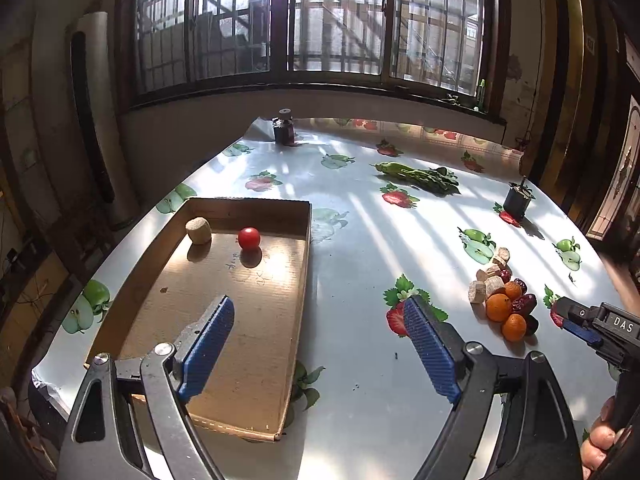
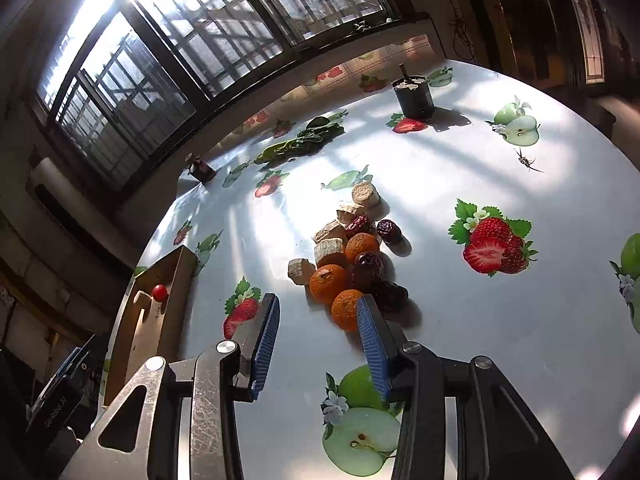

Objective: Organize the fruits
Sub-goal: 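Move both open tools back toward the food cluster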

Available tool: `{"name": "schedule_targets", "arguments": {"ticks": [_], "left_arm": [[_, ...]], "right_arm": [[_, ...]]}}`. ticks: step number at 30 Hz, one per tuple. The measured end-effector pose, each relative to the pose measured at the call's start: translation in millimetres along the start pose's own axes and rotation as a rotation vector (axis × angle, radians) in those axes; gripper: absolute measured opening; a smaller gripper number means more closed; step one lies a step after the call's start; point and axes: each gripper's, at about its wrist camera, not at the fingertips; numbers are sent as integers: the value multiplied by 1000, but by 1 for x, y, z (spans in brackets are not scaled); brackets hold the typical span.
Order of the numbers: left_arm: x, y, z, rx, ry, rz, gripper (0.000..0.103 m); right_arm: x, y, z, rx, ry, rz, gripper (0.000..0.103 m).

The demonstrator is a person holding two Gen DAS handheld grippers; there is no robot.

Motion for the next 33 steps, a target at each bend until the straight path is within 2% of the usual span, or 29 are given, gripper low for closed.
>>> {"name": "schedule_targets", "arguments": {"ticks": [6, 14, 17, 18, 21, 23, 25, 28, 30, 33], "left_arm": [[-1, -13, -4, 52, 5, -56, 86], [-1, -20, -7, 74, 17, -83, 86], [-3, -22, -9, 82, 14, -92, 86], [-3, -22, -9, 84, 11, -95, 86], [-4, -23, -9, 91, 4, -99, 86], [-6, -23, -10, 90, -2, -106, 86], [-9, -24, -11, 93, -11, -111, 86], [-15, -28, -12, 112, -23, -135, 86], [-23, -32, -14, 127, -36, -152, 86], [-36, -40, -18, 169, -52, -214, 86]], "right_arm": [[-17, -22, 13, 70, -45, -37, 43], [11, -54, 4, 132, 95, -49, 43], [22, -63, 1, 104, 167, -143, 45], [25, -63, 0, 108, 183, -130, 46], [26, -52, 0, 150, 181, 71, 46], [21, -38, 3, 125, 168, 125, 46], [14, -26, 8, 80, 149, 81, 46], [-5, -20, 18, 47, 132, -40, 46], [-15, -24, 23, 54, 128, -107, 46], [-19, -36, 23, 90, 150, -126, 45]]}}
Point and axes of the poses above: each gripper's, at about its wrist camera, not at the fingertips, and y roughly against the way its jaws point, x to its left, z to its top, and after that the axes turned 4 degrees about x, right-handed
